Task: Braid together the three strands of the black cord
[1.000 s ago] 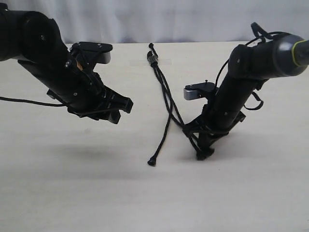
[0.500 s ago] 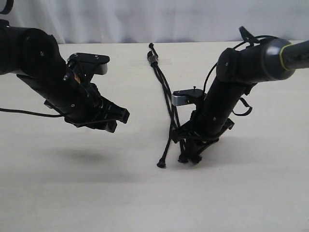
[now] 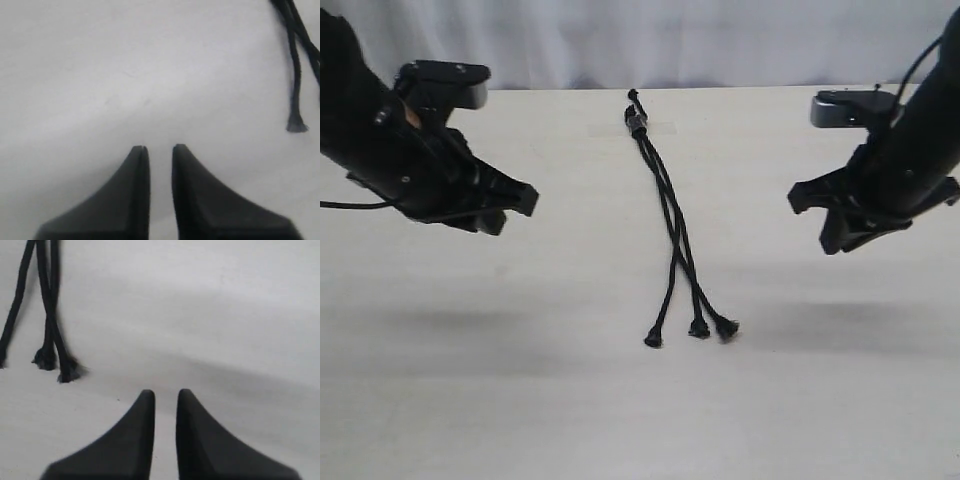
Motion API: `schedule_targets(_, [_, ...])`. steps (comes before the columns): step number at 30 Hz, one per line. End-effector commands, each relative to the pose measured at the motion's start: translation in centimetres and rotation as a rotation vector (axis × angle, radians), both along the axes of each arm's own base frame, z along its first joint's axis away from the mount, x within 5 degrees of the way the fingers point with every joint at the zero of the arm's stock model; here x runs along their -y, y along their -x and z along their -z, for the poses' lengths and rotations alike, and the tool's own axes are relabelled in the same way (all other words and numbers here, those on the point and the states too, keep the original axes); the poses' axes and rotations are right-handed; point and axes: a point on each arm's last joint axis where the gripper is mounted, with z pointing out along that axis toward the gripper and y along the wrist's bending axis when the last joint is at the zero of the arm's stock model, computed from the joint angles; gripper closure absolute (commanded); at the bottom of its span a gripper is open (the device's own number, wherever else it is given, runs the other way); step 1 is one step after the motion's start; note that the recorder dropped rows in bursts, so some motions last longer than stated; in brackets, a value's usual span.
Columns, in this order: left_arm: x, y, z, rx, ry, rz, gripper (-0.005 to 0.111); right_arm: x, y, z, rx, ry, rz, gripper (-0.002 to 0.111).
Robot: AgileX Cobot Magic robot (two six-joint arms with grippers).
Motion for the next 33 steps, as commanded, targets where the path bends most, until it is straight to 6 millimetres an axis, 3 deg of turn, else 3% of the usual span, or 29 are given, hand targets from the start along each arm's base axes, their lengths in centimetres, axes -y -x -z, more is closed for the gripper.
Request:
schedule_targets(1, [-2.2, 0.7, -0.9, -0.048, -0.02, -0.05, 0.107, 1.5, 3.0, -1.6, 0.078, 0.012, 0.047, 0.104])
schedule_targets(5, [-2.5, 1.5, -2.3, -0.018, -0.021, -0.048, 0.107, 1.8, 5.9, -3.1, 0.188, 0.008, 0.057, 0.104])
schedule_targets(10, [-3.3, 3.5, -5.4, 0.083, -0.049, -0.039, 0.107, 2.1, 9.5, -5.3, 0.351, -0.009, 0.078, 0.104])
schedule_targets(16, [-7.0, 6.9, -9.8, 0.237, -0.111, -0.165, 0.107, 3.2, 15.0, -7.6, 0.577, 0.047, 0.097, 0.104])
schedule_targets(20, [-9.0, 10.3, -11.3, 0.342, -0.095, -0.238, 0.107, 4.2, 18.7, -8.4, 0.713, 0.095, 0.144, 0.104])
schedule_targets(26, [-9.0, 16.7, -9.5, 0.473, -0.027, -0.265, 0.107, 4.5, 23.8, -8.1, 0.905, 0.057, 0.162, 0.104])
schedule_targets(29, [-8.8, 22.0, -6.7, 0.634, 0.007, -0.272, 0.107, 4.6, 27.6, -7.4, 1.079, 0.006, 0.177, 0.104])
schedule_targets(31, [-8.8, 24.6, -5.5, 0.744, 0.017, -0.273, 0.107, 4.7, 29.5, -6.7, 1.212, -0.008, 0.183, 0.104])
schedule_targets(33, [-8.8, 26.7, -5.8, 0.891, 0.018, -0.275, 0.107, 4.6, 29.2, -6.6, 1.248, -0.031, 0.184, 0.104])
